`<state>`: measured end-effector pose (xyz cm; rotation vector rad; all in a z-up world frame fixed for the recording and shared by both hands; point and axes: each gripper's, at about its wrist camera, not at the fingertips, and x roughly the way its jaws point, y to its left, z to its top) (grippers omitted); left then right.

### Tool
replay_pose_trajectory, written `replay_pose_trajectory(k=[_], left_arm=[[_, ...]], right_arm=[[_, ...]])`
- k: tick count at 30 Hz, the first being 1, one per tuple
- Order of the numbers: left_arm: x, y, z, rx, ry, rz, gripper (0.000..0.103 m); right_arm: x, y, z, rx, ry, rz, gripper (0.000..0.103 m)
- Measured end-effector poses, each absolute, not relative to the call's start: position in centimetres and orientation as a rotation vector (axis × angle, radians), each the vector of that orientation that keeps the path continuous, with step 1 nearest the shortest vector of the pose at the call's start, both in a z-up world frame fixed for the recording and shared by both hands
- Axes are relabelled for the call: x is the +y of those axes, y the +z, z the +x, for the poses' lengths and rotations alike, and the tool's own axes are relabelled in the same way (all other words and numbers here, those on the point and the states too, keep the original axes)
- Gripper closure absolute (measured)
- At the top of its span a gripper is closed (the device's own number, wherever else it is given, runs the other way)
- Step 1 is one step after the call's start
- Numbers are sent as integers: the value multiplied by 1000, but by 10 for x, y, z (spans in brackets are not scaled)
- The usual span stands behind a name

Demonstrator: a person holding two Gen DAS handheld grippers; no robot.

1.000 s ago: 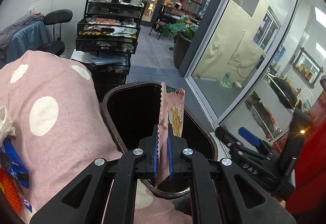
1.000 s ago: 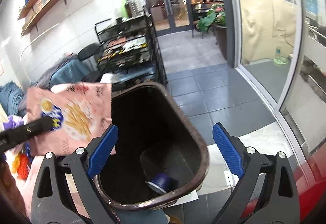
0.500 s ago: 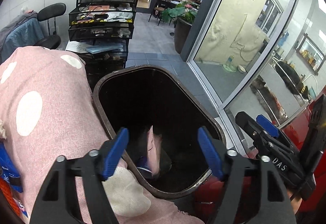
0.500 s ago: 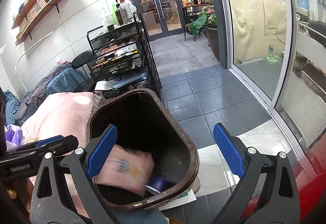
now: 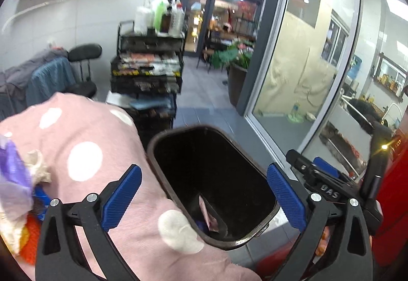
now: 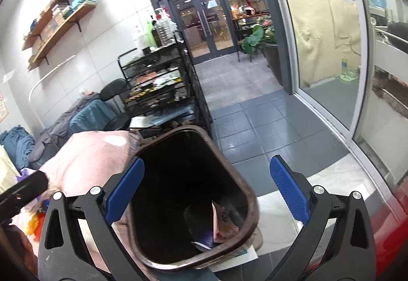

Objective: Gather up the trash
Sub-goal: 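Move both open tools back over the trash on the table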

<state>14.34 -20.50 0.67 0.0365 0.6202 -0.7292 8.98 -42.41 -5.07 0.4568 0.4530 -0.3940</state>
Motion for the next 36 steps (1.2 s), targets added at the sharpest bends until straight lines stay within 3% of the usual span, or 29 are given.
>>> replay_pose_trajectory(k=[11,36], left_arm=[[-143,31,115,479,-567,-13,5],[-8,3,80,455,-210,-51,5]], right_arm=[[-384,-29,101,395,-227,390,6],[-235,-11,142,434,190,227,6]])
